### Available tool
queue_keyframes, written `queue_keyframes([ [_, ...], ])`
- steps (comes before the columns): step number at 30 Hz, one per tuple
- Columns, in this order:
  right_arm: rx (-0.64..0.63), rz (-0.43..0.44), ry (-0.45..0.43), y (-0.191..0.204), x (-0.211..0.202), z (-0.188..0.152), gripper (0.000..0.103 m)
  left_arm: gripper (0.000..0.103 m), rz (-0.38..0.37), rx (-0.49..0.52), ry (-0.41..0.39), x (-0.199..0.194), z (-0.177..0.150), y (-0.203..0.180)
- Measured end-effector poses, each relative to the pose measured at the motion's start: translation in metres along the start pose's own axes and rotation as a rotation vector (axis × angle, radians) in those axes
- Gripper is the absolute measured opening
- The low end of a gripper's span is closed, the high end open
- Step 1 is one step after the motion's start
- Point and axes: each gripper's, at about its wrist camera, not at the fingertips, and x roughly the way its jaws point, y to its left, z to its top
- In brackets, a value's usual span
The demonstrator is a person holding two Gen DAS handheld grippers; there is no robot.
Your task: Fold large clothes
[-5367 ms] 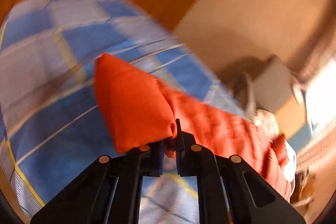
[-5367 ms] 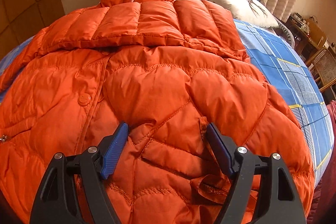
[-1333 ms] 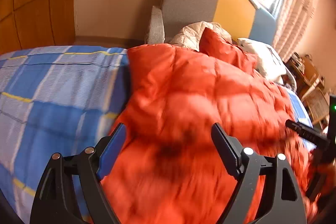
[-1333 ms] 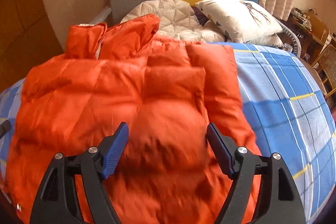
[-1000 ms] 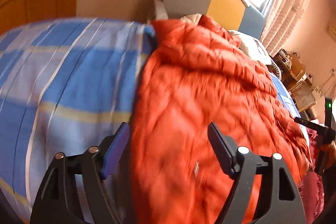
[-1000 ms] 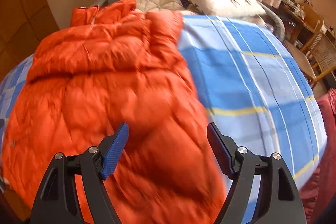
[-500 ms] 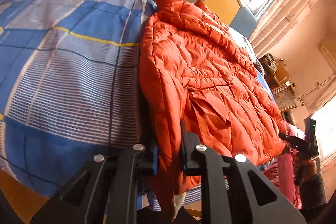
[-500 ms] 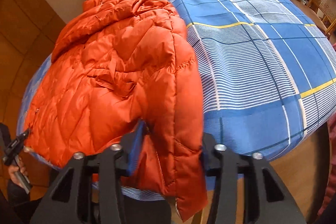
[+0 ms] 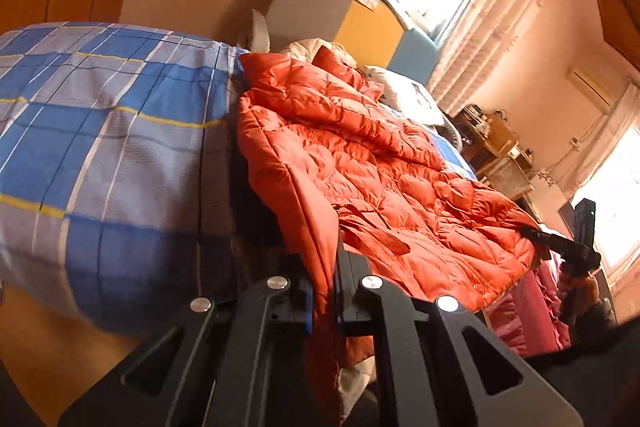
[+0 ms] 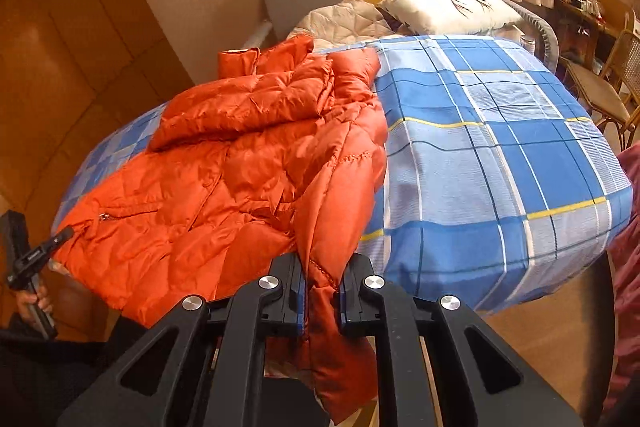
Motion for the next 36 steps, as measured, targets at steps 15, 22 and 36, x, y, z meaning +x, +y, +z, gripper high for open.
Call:
queue_keyframes([
  [15, 0.075, 0.097, -0.139, -0.001, -0.014, 0.049, 0.011, 0.007, -0.141, -0.009, -0.117, -0.013, 0.064, -0.008],
  [22, 0.124, 0.091, -0.156, -0.006, 0.027, 0.105, 0.011, 0.007, -0.099, -0.023, -0.106, 0.032, 0.125, 0.001],
  [36, 0.292, 0.099, -0.242, -0.025, 0.087, 0.181, 0.092, 0.091, 0.035, -0.192, -0.125, 0.121, 0.202, 0.04],
])
